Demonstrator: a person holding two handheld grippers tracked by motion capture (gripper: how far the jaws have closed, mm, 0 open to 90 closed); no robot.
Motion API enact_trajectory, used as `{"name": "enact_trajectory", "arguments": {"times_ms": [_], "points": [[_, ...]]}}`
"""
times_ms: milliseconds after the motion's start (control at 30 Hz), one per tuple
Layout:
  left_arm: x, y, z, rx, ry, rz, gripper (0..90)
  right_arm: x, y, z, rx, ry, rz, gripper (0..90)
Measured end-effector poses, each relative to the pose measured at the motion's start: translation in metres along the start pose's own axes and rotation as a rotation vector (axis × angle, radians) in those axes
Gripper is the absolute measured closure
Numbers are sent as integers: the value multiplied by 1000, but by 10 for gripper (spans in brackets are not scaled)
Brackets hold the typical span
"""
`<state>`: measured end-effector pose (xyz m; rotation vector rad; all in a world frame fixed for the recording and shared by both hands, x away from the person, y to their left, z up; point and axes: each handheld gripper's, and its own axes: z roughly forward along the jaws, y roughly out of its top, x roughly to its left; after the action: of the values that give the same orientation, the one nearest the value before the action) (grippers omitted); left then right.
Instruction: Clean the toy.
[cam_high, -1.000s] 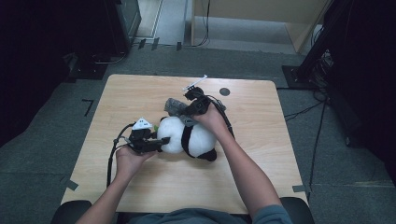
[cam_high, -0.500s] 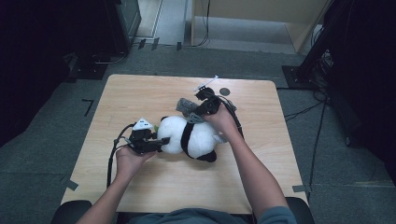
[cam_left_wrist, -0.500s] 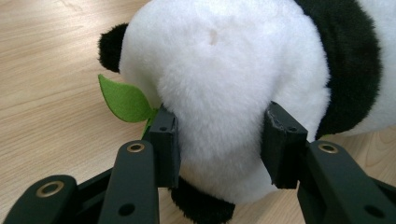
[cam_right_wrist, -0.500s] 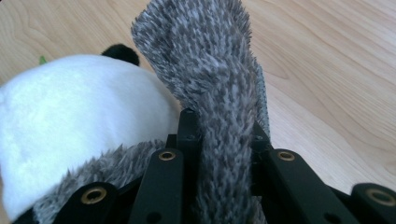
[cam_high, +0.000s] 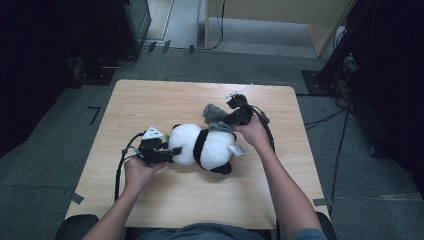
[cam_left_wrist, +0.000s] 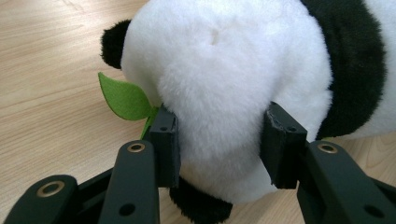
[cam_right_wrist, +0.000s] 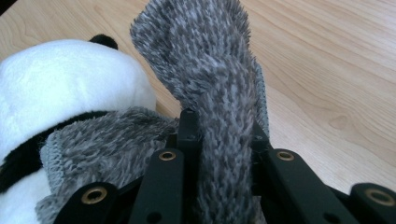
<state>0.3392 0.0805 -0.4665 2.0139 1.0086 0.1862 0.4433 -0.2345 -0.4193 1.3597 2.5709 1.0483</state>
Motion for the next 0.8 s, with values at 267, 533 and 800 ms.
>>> {"name": "enact_trajectory", "arguments": {"times_ms": [267, 533, 800], "points": [[1, 0, 0, 2, -3, -2, 552, -13, -16, -10, -35, -2, 28, 763], [1, 0, 0, -1, -3, -4, 552, -22, -37, -19, -68, -14, 50, 766], [1, 1, 0, -1, -7, -8, 552, -29, -44, -29, -24, -83, 43, 768]]}}
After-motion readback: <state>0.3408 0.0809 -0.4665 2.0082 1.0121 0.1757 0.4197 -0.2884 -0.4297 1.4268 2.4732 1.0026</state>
